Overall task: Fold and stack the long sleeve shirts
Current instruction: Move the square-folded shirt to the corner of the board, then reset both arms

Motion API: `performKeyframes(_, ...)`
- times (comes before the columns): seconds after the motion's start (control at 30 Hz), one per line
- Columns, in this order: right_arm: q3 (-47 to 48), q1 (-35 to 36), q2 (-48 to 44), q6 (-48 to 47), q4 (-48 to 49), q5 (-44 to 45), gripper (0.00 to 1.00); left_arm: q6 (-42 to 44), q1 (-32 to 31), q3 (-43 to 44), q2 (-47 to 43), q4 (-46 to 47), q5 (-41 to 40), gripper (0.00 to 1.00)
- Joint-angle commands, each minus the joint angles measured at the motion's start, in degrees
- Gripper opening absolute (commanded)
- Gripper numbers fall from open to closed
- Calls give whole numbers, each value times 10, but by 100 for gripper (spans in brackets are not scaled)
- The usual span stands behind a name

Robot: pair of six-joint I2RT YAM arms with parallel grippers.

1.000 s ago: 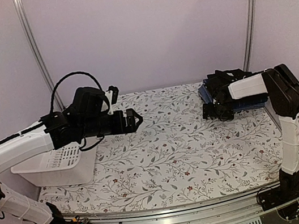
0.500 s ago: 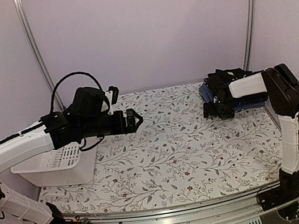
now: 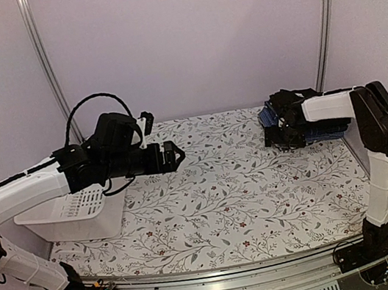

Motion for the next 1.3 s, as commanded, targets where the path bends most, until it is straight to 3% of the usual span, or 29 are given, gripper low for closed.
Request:
performKeyframes(0.0, 0, 16, -63, 10, -11, 6, 99, 3, 8, 14, 0, -10, -10, 100)
performKeyframes(0.37, -34, 87, -159, 38, -24, 17, 99, 9, 12, 13, 4, -7, -9, 100)
performKeyframes(0.73, -44, 207, -232, 71, -33, 45, 99, 5, 20, -11, -10, -10, -23, 100)
performKeyframes(1.27, -136, 345, -343, 77, 78, 104, 99, 2, 29, -56, -67, -11, -50, 100)
